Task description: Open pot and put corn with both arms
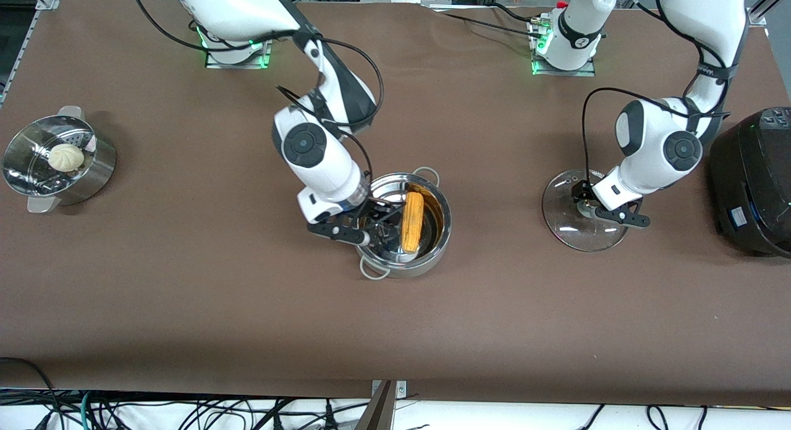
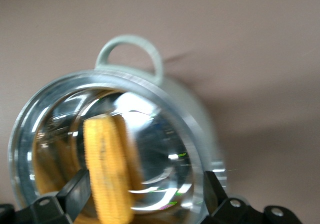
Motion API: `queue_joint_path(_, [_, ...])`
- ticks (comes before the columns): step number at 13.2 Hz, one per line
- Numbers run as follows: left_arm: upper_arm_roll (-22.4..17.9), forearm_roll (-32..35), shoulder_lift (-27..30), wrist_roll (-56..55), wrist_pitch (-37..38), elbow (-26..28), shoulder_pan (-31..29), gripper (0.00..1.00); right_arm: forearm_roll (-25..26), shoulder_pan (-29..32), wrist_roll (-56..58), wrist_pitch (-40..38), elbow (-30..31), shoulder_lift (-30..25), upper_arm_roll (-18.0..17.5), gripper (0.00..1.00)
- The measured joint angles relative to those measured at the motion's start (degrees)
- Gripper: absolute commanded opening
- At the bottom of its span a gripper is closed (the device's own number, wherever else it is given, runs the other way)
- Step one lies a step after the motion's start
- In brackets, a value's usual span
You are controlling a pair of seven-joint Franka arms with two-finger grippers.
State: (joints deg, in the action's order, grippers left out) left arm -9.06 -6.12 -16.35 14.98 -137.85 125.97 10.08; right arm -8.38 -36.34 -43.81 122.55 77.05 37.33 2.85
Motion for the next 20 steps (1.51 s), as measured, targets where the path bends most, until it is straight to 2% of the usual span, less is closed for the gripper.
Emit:
queue_joint_path(3, [0.00,-0.01,3.84,-0.58,15.64,-10.72,0.05,1.00,3.99,2.91,5.62,-11.76,-0.13,-6.27,2.33,1.00])
queue_joint_path(5, [0.00,0.50,5.65,-1.87,27.50,-19.62,0.06,0.99,4.35,4.42,10.44,-18.07,-0.22,-10.38,6.33,1.00])
queue_joint_path(7, [0.08,3.62,6.24,-5.37,37.36,-28.79,0.06,0.99,4.46,6.88,17.50,-20.68,-0.09,-13.98,9.51,1.00])
queue_joint_path(9, [0.37,4.53,6.27,-8.51,45.32,-36.31,0.08,0.99,4.53,12.71,25.88,-23.43,0.98,-17.30,9.90,1.00])
queue_joint_path(11, [0.64,4.70,6.17,-10.71,50.44,-41.13,0.12,0.99,4.58,20.06,34.26,-24.63,4.63,-21.21,8.76,1.00])
queue_joint_path(12, [0.72,4.75,6.05,-11.65,51.97,-42.48,0.12,0.98,4.68,24.63,36.90,-24.87,7.08,-23.53,6.01,1.00])
queue_joint_path(14, [0.86,4.79,5.04,-13.53,54.67,-45.35,0.05,0.98,5.95,33.84,38.52,-25.25,12.00,-28.82,-1.72,1.00])
queue_joint_path(15, [1.51,4.79,4.32,-14.51,55.65,-46.82,-0.26,0.98,6.45,35.39,38.53,-25.52,14.11,-31.31,-3.21,1.00])
queue_joint_path(17, [5.08,5.20,3.40,-17.12,56.20,-48.37,-2.54,0.98,6.55,35.59,38.53,-26.41,17.92,-35.14,-3.85,1.00])
queue_joint_path(20, [7.90,7.21,3.19,-19.52,56.59,-48.92,-3.63,0.98,6.65,35.17,38.53,-26.34,19.60,-36.33,-3.36,1.00])
